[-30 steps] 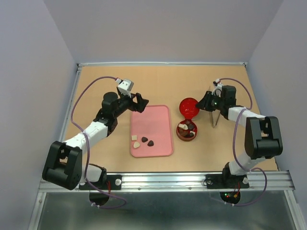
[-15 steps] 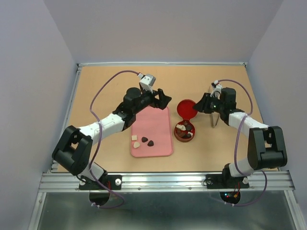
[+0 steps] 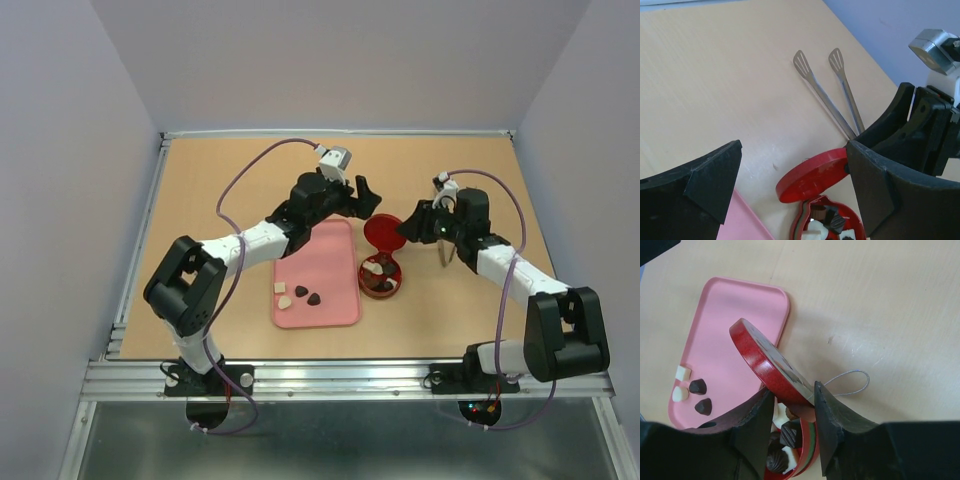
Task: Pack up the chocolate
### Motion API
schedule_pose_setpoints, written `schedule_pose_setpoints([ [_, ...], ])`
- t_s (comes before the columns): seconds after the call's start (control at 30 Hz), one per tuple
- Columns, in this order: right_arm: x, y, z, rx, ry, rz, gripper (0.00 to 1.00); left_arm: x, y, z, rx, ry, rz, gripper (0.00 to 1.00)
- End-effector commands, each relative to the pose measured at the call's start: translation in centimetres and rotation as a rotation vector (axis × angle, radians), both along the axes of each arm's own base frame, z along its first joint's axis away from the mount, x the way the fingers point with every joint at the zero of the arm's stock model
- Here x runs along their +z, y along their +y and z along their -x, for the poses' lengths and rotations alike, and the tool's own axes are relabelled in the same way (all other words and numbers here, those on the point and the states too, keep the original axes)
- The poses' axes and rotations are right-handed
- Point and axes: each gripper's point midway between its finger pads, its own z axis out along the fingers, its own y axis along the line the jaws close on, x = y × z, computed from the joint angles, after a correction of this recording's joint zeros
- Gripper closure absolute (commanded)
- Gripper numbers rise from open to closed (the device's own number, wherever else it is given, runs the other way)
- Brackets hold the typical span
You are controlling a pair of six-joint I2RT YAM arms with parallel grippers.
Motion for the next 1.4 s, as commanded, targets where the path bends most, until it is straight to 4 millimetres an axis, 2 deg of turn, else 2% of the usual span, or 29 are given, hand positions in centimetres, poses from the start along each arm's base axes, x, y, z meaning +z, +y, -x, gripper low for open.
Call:
schedule_pose_setpoints([
  [0.0, 0.1, 0.8, 0.8, 0.031, -0.030, 0.019, 0.57, 2.2, -1.3, -0.8, 0.003, -0.028, 0.031, 0.03],
  [0.23, -0.5, 1.9, 1.7, 0.059, -0.023, 0.046, 0.56, -1.2, -2.3, -1.2, 0.007, 0.032, -0.049, 0.03],
  [0.33, -0.8, 2.1, 1.9, 0.060, -0.020, 0.058, 0.56, -2.5, -2.9, -0.8, -0.015, 0.052, -0.090, 0.03],
  [0.67, -0.9, 2.5, 2.4, 0.069, -0.027, 0.079, 0.55, -6.0, -2.6, 1.0, -0.054, 0.122, -0.209, 0.03],
  [0.93, -0.3, 2.8, 2.8, 0.076, -0.041, 0.086, 0.50, -6.4, -2.2, 2.0, -0.068, 0.137, -0.225, 0.03],
  [1.13, 0.1, 3.2, 3.4, 0.098, -0.054, 0.080, 0.60, -5.7, -1.9, 2.3, -0.068, 0.127, -0.214, 0.03],
  [1.2, -0.3, 3.2, 3.4, 0.101, -0.048, 0.084, 0.60, -5.4, -2.0, 2.3, -0.074, 0.123, -0.207, 0.03],
  [1.37, -1.4, 2.8, 3.4, 0.081, -0.036, 0.121, 0.53, -5.0, -2.1, 2.6, -0.083, 0.122, -0.193, 0.04],
])
